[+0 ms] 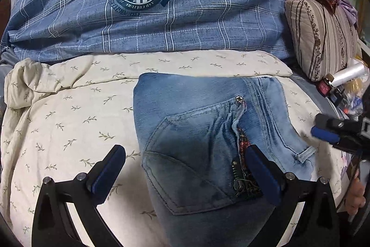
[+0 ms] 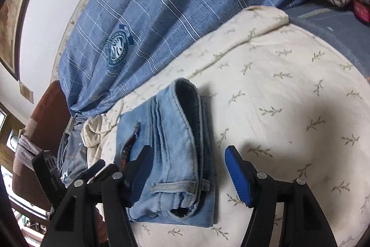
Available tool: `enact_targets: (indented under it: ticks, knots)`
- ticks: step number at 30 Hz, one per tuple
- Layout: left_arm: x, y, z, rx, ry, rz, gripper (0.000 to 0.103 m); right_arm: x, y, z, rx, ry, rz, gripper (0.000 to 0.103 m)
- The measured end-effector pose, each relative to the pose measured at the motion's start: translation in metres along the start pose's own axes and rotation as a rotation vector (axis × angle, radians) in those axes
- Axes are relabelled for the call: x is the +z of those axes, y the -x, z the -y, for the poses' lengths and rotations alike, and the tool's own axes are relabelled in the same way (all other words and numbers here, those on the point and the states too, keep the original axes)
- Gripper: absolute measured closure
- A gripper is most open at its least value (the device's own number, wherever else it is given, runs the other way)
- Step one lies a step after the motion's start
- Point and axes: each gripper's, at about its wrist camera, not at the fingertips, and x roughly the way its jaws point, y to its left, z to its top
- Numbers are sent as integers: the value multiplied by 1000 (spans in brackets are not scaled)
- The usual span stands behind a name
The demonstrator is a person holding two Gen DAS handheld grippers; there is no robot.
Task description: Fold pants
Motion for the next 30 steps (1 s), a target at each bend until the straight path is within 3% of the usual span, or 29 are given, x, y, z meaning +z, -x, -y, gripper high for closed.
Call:
enact_targets:
  ticks: [4,11,16,22,30]
  knots:
    - [1,4,-6,20,9,10,0,-2,6,-19,51,80,34,35]
    - [-3,9,-13,22,-24,-13,0,-17,-16,-41,111,179,-116,35]
    - [-15,8,-4,33,-121,-45,0,-34,-46,-43,31,224,-260,35]
    - [-24,11,-1,44,-170,-15,0,-42,-48,-46,27,249,-265,35]
    - [-31,9,1,58,-154,-14,0,-58,-47,-60,-86,352,-223,35]
